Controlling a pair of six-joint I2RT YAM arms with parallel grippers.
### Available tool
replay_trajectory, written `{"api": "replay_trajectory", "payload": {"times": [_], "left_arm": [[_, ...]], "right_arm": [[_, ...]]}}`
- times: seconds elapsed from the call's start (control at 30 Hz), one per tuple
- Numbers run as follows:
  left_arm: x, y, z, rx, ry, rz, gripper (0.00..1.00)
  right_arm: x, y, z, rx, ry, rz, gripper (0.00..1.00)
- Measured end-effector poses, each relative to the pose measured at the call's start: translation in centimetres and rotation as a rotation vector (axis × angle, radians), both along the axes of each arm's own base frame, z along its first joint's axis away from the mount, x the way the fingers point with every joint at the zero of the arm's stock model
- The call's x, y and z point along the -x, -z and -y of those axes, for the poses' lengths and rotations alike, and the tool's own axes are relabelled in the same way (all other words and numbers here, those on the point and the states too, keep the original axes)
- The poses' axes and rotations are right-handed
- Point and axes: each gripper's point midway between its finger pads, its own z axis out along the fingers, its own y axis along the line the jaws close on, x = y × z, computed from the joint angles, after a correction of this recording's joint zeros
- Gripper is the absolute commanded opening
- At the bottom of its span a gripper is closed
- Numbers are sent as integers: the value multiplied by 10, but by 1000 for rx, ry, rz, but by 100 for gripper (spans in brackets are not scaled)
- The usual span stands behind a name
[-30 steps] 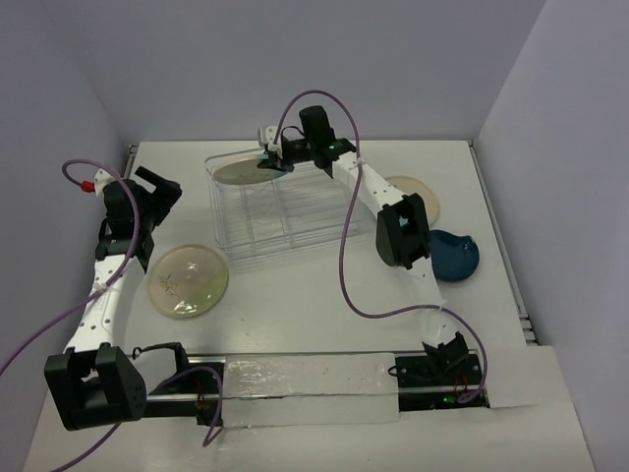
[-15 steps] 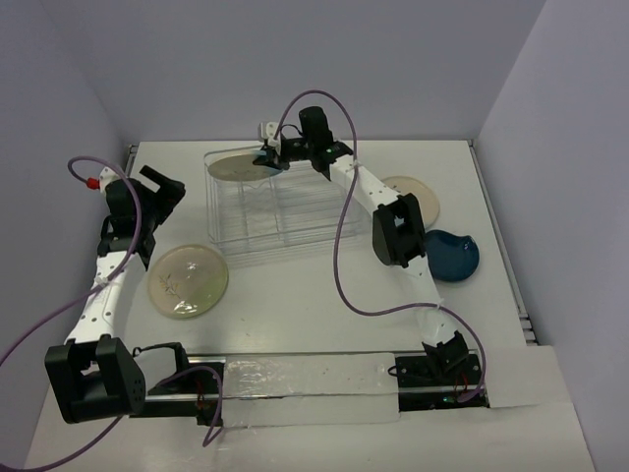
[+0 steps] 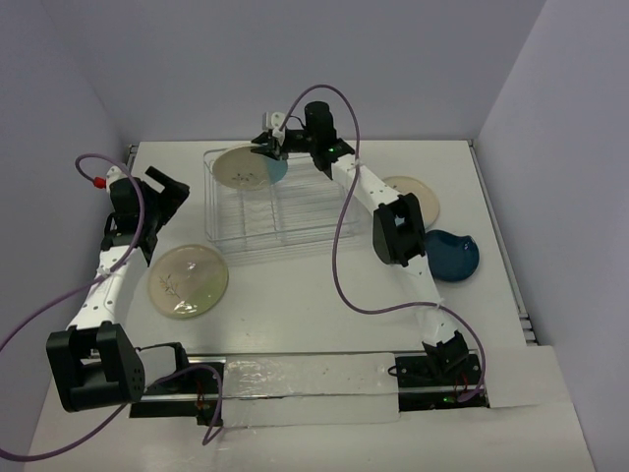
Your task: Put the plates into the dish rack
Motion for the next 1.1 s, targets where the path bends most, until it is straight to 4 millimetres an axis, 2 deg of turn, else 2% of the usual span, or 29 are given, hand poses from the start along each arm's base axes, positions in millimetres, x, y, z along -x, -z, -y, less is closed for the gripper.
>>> {"api": "replay_trajectory", "payload": {"times": [0.07, 0.2, 0.3, 0.33, 0.37, 0.47, 0.6, 0.77, 0.93, 1.1], "left_arm": [[0, 0, 0, 1, 2, 0, 99], [0, 0, 0, 1, 2, 1, 99], [0, 0, 1, 2, 3, 1, 99], [0, 0, 1, 2, 3, 1, 99], [0, 0, 1, 2, 2, 1, 99], [0, 0, 1, 2, 2, 0, 99], [1, -2, 1, 2, 1, 4, 99], [6, -4, 0, 5, -7, -1, 99], [15, -14, -4, 7, -40, 10, 99], [36, -22, -10, 8, -98, 22, 99]], "right_arm": [[-2, -1, 3, -3, 5, -1, 47], [-5, -5, 4, -16, 12, 5, 57], [-6, -10, 3, -36, 15, 11, 75], [-6, -12, 3, -42, 16, 14, 85], [-6, -11, 3, -46, 17, 11, 91], [-4, -10, 3, -62, 18, 0, 100], [-1, -8, 4, -67, 19, -29, 100], [10, -19, 10, -70, 20, -55, 100], [28, -50, 19, -97, 28, -57, 100], [37, -95, 29, -141, 118, -88, 100]]}}
